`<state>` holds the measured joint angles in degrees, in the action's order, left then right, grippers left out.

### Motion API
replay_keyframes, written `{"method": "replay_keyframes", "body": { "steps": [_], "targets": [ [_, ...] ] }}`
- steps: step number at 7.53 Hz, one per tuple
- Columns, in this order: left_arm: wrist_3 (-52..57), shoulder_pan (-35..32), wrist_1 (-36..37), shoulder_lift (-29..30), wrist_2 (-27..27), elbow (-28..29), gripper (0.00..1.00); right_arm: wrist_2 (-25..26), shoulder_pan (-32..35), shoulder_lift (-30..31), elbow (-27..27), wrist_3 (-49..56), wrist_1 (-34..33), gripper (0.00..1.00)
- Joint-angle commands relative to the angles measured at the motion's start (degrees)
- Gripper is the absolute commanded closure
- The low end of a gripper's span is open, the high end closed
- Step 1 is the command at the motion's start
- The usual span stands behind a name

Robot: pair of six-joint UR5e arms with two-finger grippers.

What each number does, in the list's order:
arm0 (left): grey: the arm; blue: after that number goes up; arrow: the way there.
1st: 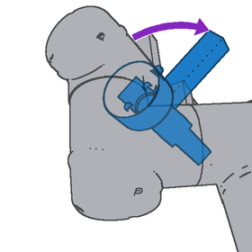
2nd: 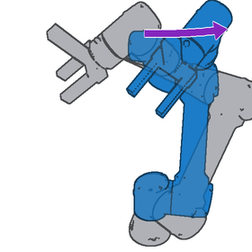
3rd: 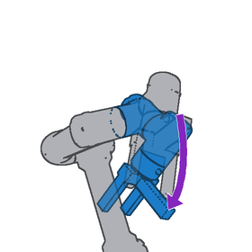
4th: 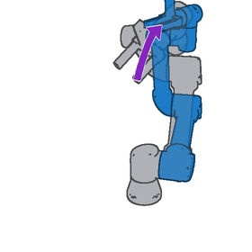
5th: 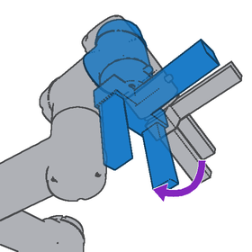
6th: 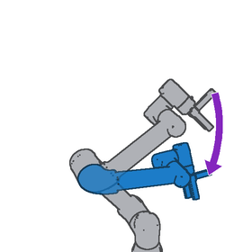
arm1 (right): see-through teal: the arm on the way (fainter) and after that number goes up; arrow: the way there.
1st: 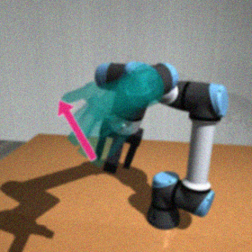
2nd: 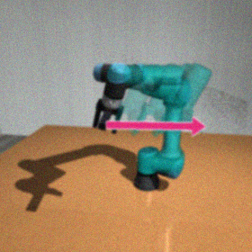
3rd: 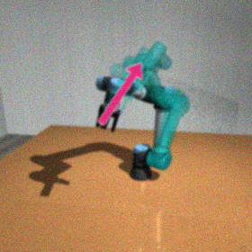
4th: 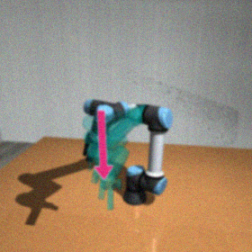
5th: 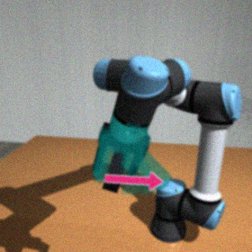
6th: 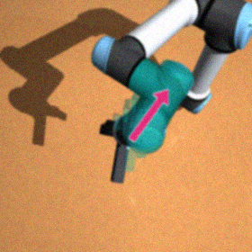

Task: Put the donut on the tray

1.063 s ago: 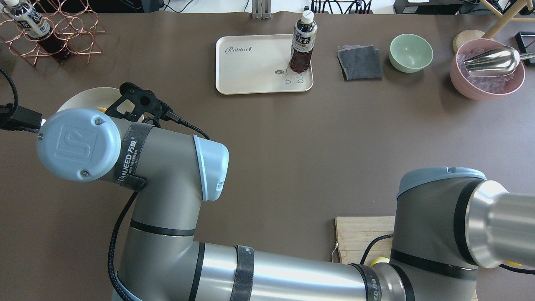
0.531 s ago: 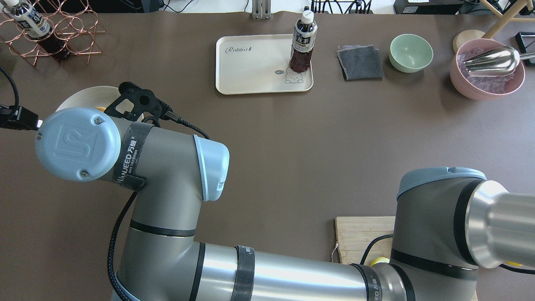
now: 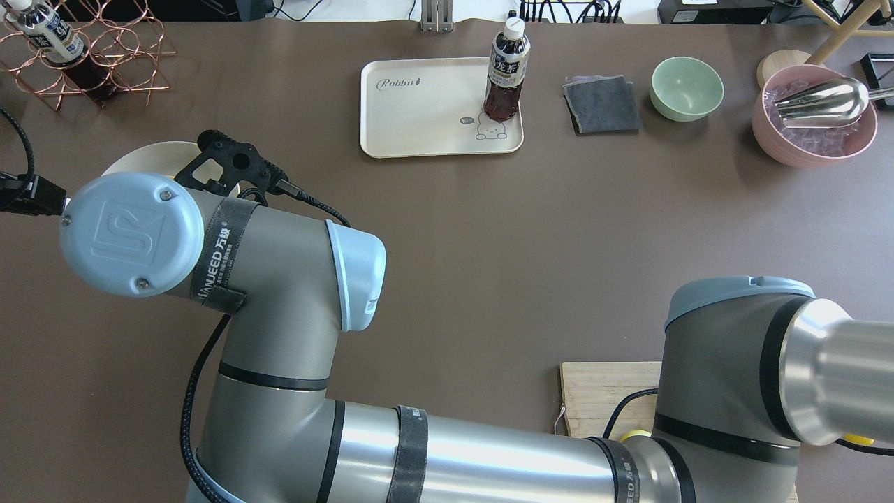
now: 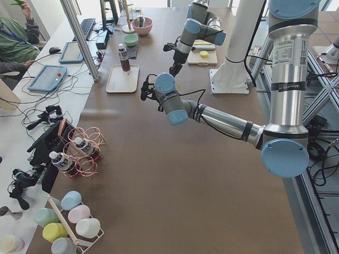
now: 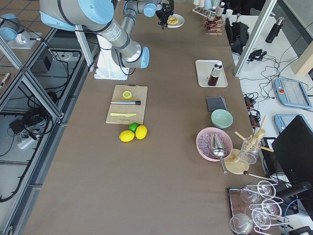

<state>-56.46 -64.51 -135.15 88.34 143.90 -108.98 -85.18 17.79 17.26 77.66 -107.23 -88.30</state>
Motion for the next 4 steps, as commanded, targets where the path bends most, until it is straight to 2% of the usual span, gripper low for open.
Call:
{"method": "replay_keyframes", "body": {
  "steps": [1,2,4],
  "targets": [
    [-2.8,0.3,0.3,1.8,0.0,1.0,1.0,-0.9,1.5,0.4,1.2,1.3,0.1,0.0],
    [-3.4,0.3,0.3,3.0,0.0,2.2,1.0,-1.8,2.2,0.7,2.0,2.5,-0.1,0.0],
    [-3.7,0.3,1.7,5.4,-0.4,5.2,1.0,-8.1,6.0,3.1,6.0,4.2,-0.5,0.0]
  ]
}}
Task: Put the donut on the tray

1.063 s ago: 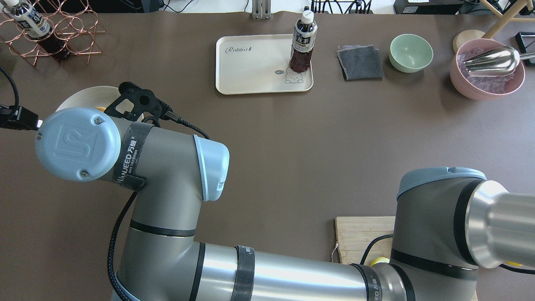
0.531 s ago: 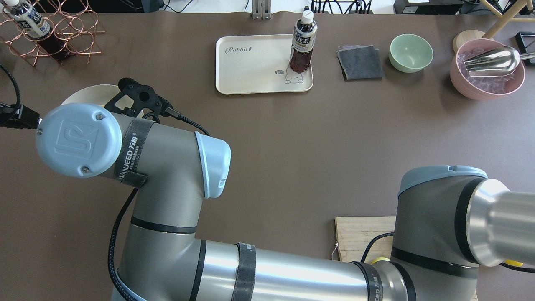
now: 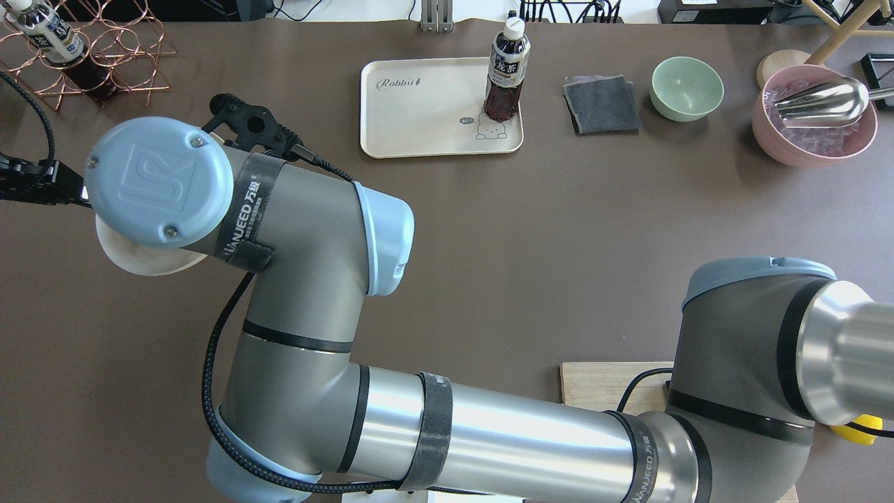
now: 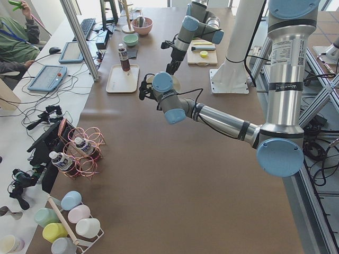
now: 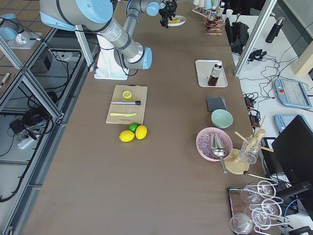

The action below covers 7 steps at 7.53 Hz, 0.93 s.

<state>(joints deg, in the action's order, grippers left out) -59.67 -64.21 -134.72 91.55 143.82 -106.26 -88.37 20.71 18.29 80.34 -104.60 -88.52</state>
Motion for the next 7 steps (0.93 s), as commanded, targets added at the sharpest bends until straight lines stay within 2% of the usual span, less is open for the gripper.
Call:
{"method": "replay_keyframes", "body": {
  "steps": [1,3,4,6,7],
  "targets": [
    [-0.5,0.0,4.5,4.5,-0.5,3.4,1.0,-6.9,4.3,5.3,6.9,3.5,-0.3,0.0],
    [-4.0,0.0,12.6,11.2,-2.0,5.3,1.0,-12.4,8.5,13.6,14.6,11.1,-0.3,0.0],
    [-7.5,0.1,15.3,15.5,-4.9,7.6,1.0,-16.1,11.7,17.9,17.1,14.7,-0.3,0.0],
    [-18.4,1.5,16.9,25.2,-7.7,15.5,1.0,-22.3,18.7,24.9,19.1,24.0,0.4,0.0],
    [-25.8,3.5,17.0,29.1,-11.9,19.2,1.0,-26.5,22.6,27.6,19.2,28.6,0.4,0.0]
  ]
}}
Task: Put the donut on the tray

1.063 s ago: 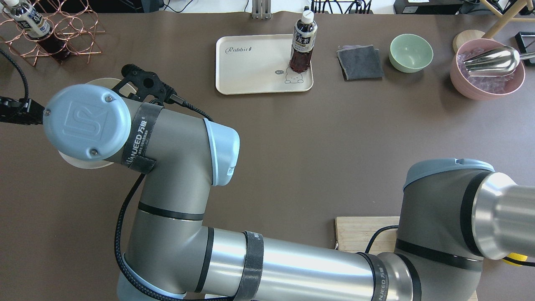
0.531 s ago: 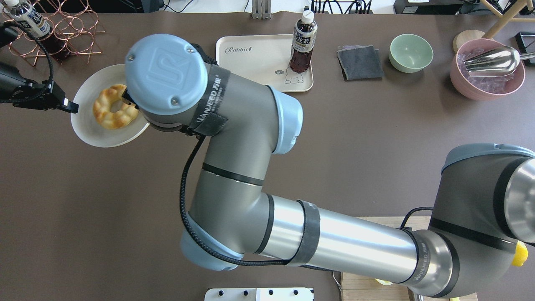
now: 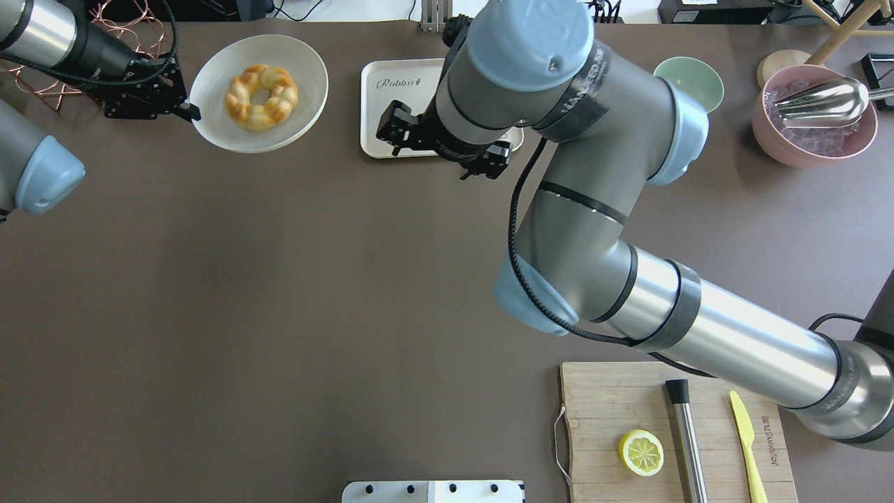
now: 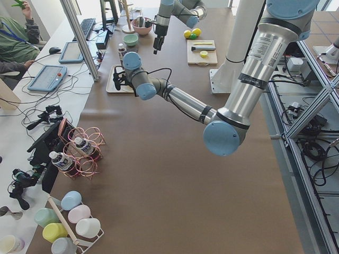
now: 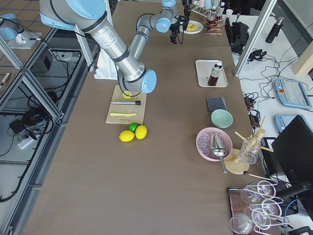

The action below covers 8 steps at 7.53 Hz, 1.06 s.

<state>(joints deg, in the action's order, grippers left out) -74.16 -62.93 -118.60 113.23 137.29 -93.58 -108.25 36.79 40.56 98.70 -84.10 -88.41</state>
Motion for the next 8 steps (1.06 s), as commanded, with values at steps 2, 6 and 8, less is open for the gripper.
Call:
{"method": "replay_keyframes", "body": {
  "steps": [2,6,8],
  "targets": [
    [-23.7,8.6,0.8,15.1,-14.0,12.3,1.0,-10.4,12.0,12.6,0.6,22.1,0.3,0.0],
    [-32.2,14.5,0.4,33.2,-27.8,32.3,1.0,-17.3,22.3,25.0,0.7,43.0,0.4,0.0],
    [-31.4,15.7,-1.2,36.1,-31.1,40.4,1.0,-19.4,24.7,27.5,0.5,48.4,0.4,0.0]
  ]
}}
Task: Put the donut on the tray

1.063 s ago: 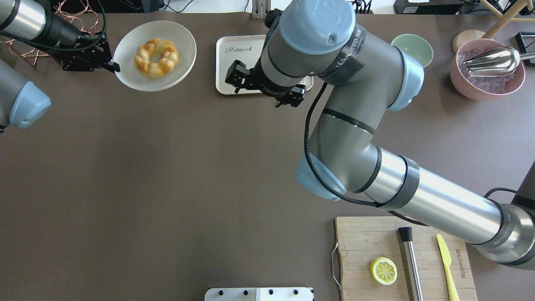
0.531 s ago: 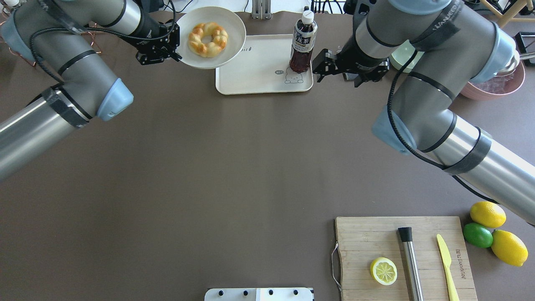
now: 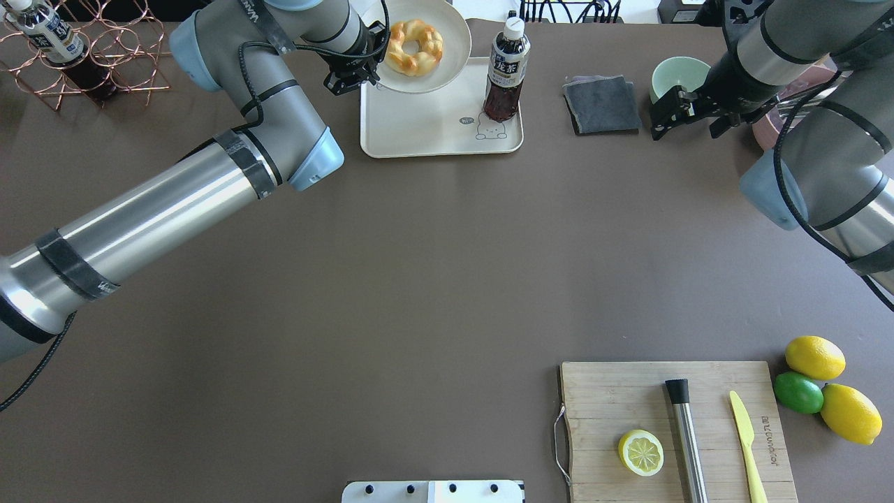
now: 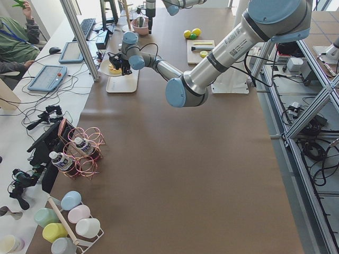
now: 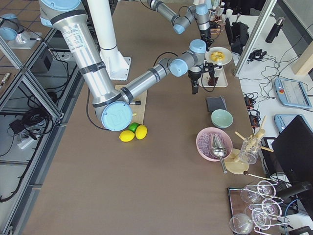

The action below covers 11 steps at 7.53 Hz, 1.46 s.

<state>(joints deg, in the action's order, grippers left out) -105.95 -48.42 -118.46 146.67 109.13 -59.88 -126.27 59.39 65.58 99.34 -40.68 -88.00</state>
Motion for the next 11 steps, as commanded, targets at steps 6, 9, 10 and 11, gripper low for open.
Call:
{"method": "replay_keyframes", "body": {
  "steps": [6,9,10,11],
  "targets": [
    [10.2,5.7,-2.8,-0.6,-4.3,3.0,0.15,-2.6,4.6,5.7,-0.1,9.4,0.1,0.0],
    [15.3,4.8,-2.3,-6.7,-3.8,-5.8,0.02,-2.6,5.1,6.6,-0.4,9.5,0.1,0.0],
    [19.3,4.1,-1.3,-11.7,-3.0,-12.2,0.02,-2.6,6.2,7.0,-0.5,10.3,0.0,0.0],
    [24.2,1.9,1.2,-16.7,4.0,-17.5,0.02,-2.8,7.7,8.2,-0.7,12.7,0.0,0.0]
  ]
}}
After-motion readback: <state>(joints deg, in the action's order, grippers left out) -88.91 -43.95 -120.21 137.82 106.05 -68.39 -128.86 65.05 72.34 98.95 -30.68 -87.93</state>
